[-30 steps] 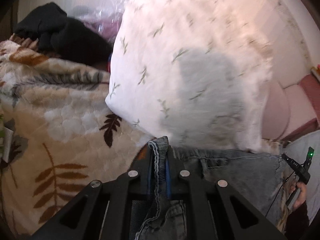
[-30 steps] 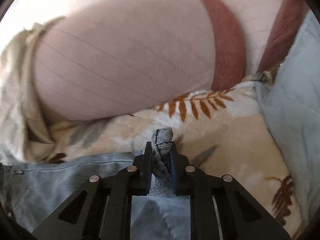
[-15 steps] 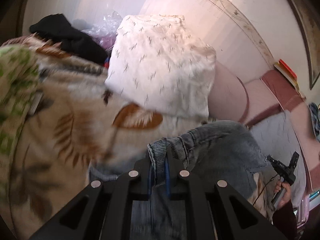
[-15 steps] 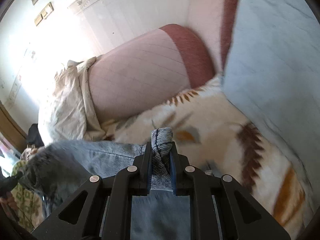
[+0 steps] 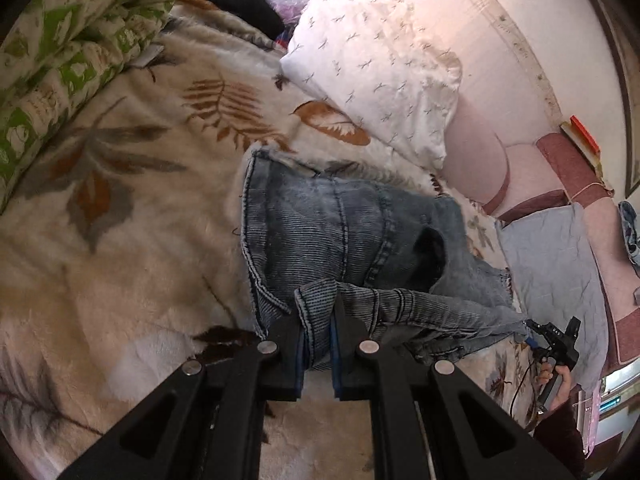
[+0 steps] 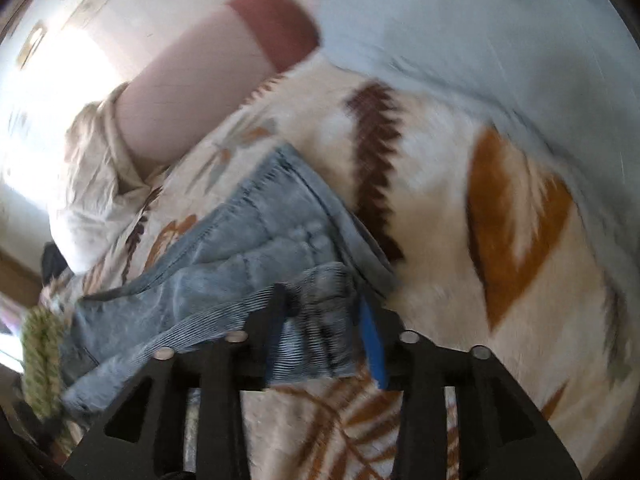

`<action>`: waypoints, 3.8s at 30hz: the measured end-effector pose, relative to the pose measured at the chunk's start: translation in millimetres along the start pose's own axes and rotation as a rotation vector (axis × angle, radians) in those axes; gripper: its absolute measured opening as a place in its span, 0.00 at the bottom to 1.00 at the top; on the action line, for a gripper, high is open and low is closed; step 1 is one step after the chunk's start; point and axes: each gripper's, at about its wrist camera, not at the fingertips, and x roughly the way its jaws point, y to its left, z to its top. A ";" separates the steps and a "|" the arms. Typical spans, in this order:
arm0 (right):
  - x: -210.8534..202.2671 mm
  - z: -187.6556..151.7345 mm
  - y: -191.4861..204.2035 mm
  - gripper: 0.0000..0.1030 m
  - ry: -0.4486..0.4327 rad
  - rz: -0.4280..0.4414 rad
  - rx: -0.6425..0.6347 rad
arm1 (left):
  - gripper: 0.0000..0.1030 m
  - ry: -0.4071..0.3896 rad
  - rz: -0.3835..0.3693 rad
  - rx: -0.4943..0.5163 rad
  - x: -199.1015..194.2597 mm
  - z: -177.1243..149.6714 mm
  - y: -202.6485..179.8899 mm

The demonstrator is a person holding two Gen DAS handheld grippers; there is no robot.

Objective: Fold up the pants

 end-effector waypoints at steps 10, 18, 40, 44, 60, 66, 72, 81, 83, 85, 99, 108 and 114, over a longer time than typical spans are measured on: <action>-12.2 57.1 36.5 0.61 -0.001 0.007 -0.105 | 0.13 -0.099 -0.016 0.146 -40.6 -6.7 -31.0; 28.0 58.1 40.2 0.60 0.120 -0.062 -0.168 | 0.20 -0.089 0.042 0.143 -49.5 -17.3 -15.6; 68.7 58.9 71.0 0.19 0.288 -0.230 -0.381 | 0.21 -0.123 0.030 0.372 28.2 -11.6 -112.4; 53.7 71.4 85.0 0.18 0.204 -0.229 -0.390 | 0.21 -0.121 0.040 0.335 36.8 -10.4 -90.1; 80.7 84.9 71.1 0.39 -0.086 -0.242 -0.232 | 0.26 -0.119 0.152 0.385 60.6 -15.0 -80.2; 3.8 32.1 87.1 0.45 -0.152 -0.057 -0.291 | 0.29 -0.138 0.160 0.370 58.4 -16.3 -81.0; 15.2 -26.6 94.7 0.50 -0.021 0.002 -0.297 | 0.29 -0.131 0.200 0.403 64.3 -22.9 -81.6; 31.3 -44.5 69.1 0.28 0.073 -0.093 -0.230 | 0.29 -0.134 0.288 0.388 68.8 -21.7 -75.5; 27.1 -45.3 77.1 0.32 0.055 -0.126 -0.247 | 0.29 -0.186 0.286 0.355 56.9 -20.6 -79.2; 14.1 -45.6 98.7 0.33 0.002 -0.084 -0.318 | 0.29 -0.239 0.260 0.371 44.1 -22.2 -87.3; 57.9 -88.6 295.9 0.36 0.150 0.280 -0.646 | 0.70 -0.200 0.083 0.459 23.0 -55.0 -134.3; 112.8 -90.3 369.1 0.37 0.218 0.253 -0.706 | 0.70 -0.186 0.073 0.425 23.8 -45.1 -124.6; 124.8 -94.8 372.6 0.37 0.234 0.236 -0.707 | 0.70 -0.195 0.112 0.503 28.7 -54.3 -134.1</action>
